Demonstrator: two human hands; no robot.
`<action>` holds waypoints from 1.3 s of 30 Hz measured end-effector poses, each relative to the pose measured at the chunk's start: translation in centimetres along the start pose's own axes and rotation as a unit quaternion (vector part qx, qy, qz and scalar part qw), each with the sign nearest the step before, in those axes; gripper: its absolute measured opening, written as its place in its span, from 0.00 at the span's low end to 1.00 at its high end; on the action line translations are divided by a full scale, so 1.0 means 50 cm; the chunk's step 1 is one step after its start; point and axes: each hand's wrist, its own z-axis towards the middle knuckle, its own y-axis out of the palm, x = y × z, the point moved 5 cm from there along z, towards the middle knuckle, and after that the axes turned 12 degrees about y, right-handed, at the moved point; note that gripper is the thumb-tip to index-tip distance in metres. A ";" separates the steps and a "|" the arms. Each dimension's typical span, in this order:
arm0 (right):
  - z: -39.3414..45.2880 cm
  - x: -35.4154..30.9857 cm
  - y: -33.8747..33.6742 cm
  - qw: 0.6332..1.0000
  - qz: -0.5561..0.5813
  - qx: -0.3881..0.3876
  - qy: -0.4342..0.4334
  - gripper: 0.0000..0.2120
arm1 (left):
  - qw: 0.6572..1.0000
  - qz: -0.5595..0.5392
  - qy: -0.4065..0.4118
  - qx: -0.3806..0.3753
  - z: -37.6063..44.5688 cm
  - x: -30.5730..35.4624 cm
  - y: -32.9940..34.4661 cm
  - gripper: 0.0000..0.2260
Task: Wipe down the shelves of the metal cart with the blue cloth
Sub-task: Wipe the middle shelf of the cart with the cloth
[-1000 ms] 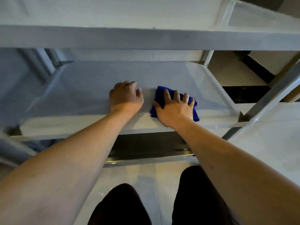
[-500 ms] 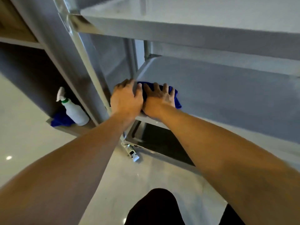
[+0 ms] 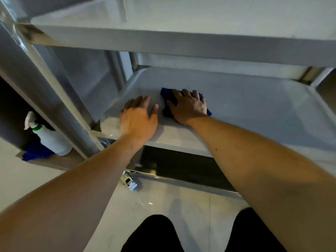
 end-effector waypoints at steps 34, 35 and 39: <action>0.068 0.192 -0.031 0.986 -0.015 -0.006 0.165 0.31 | 0.993 0.069 0.038 -0.087 0.012 0.085 0.049 0.25; 0.071 0.134 -0.019 0.990 -0.011 -0.015 0.138 0.32 | 0.994 0.070 0.023 -0.077 -0.002 0.058 0.036 0.24; 0.070 -0.065 0.015 0.999 0.031 -0.028 0.023 0.31 | 0.997 0.069 -0.027 -0.025 -0.052 -0.029 -0.010 0.25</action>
